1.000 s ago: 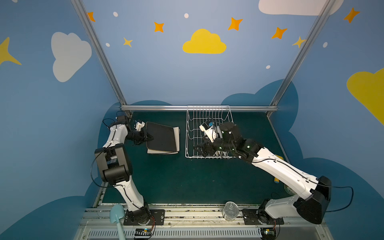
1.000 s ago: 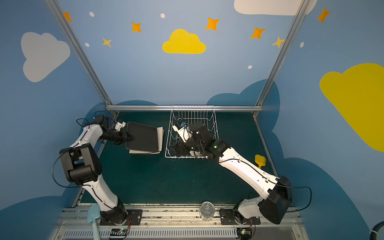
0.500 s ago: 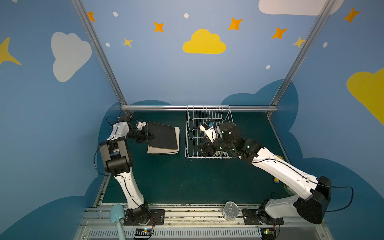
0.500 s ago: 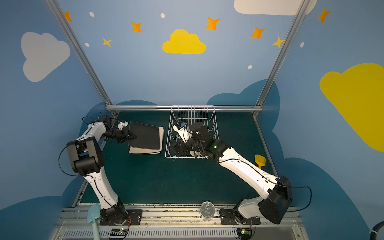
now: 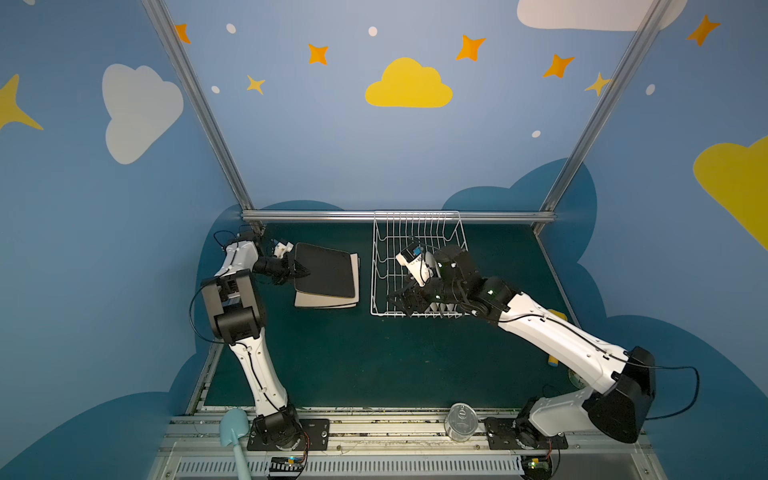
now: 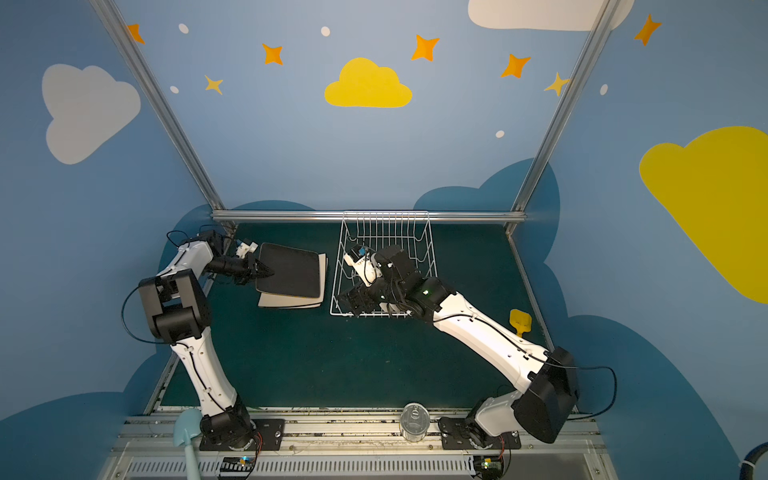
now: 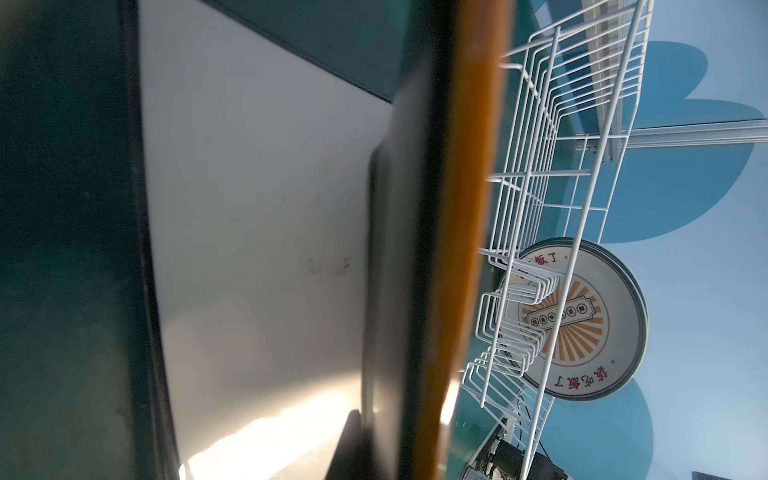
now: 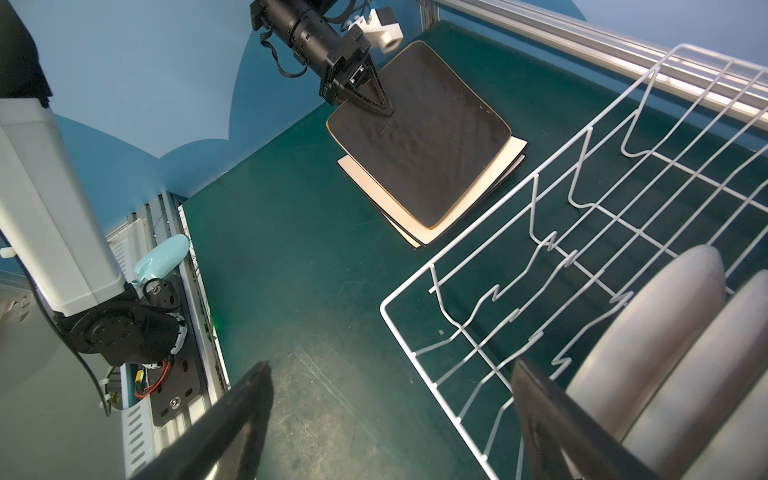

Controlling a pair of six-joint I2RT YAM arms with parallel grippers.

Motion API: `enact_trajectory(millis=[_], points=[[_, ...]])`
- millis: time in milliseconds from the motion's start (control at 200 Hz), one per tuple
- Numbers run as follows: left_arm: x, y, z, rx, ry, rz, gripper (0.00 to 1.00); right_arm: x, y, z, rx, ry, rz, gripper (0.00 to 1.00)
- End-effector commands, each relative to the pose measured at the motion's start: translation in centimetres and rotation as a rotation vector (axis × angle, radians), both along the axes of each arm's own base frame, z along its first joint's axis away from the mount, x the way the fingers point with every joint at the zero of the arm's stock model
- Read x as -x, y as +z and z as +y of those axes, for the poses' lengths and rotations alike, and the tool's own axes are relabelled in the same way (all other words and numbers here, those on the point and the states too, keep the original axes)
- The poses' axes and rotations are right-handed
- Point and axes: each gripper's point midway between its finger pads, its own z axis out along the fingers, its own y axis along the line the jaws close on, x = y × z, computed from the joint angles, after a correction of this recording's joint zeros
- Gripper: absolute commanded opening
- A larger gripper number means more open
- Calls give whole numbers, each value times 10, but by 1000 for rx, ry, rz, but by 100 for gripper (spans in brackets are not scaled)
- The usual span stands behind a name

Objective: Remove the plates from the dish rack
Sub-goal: 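Lower the dark plate onto the cream plate stack with the left gripper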

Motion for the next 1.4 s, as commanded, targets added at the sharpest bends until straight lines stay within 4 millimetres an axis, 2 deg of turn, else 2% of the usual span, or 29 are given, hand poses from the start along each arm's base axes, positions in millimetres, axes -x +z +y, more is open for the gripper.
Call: enact_trajectory(millis=[0, 255, 471, 631, 776, 946, 1282, 1397], points=[[0, -11, 5, -28, 6, 47, 10, 1, 9, 2, -4, 8, -13, 89], [3, -25, 11, -63, 12, 100, 26, -1, 10, 2, -7, -3, -19, 89], [3, -32, 12, -69, 15, 116, 32, -2, 14, 1, -15, -7, -28, 89], [3, -33, 14, -72, 23, 123, 48, -1, 14, 1, -14, -6, -28, 89], [2, -32, 14, -76, 29, 121, 57, 0, 14, 1, -15, -8, -24, 89], [0, -30, 13, -84, 36, 112, 64, -1, 16, 2, -21, -7, -27, 89], [0, -31, 18, -128, 45, 118, 67, -1, 15, 1, -17, -11, -25, 89], [0, -23, 22, -158, 64, 111, 75, -2, 16, 0, -12, -15, -33, 89]])
